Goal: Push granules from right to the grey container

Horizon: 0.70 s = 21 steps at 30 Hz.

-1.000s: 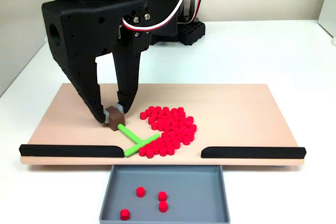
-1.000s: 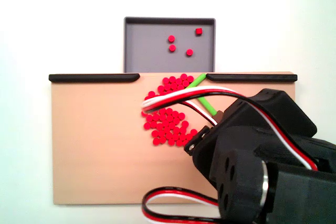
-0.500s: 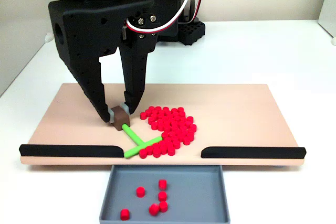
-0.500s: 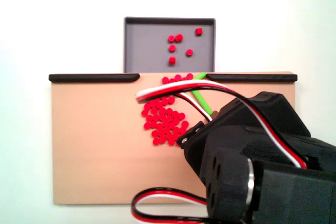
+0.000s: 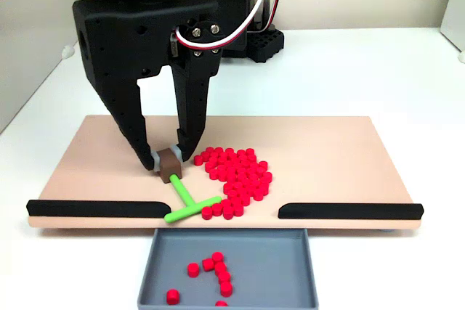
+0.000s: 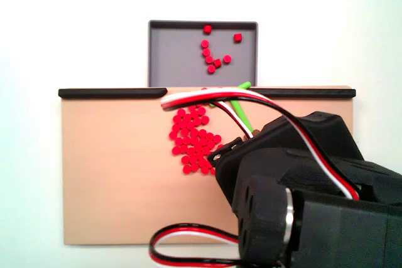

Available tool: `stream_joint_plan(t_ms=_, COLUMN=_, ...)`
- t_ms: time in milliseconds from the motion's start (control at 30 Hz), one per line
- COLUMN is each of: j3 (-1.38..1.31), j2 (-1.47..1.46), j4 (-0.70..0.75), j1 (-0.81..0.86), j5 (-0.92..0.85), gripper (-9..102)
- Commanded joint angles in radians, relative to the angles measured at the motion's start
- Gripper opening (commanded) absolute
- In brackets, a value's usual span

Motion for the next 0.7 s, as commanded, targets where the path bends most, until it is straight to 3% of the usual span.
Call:
stream_joint_plan(t_ms=0, j3=-0.032, j2=0.017, j4=0.006, j1=-0.008, j5=0.029, gripper=0)
stream_joint_plan(t_ms=433, j3=-0.095, j2=-0.029, j4=0.006, j1=-0.057, j5=0.204, gripper=0)
stream_joint_plan(t_ms=667, j3=-0.132, j2=-0.023, j4=0.017, j1=-0.058, j5=0.216, gripper=0)
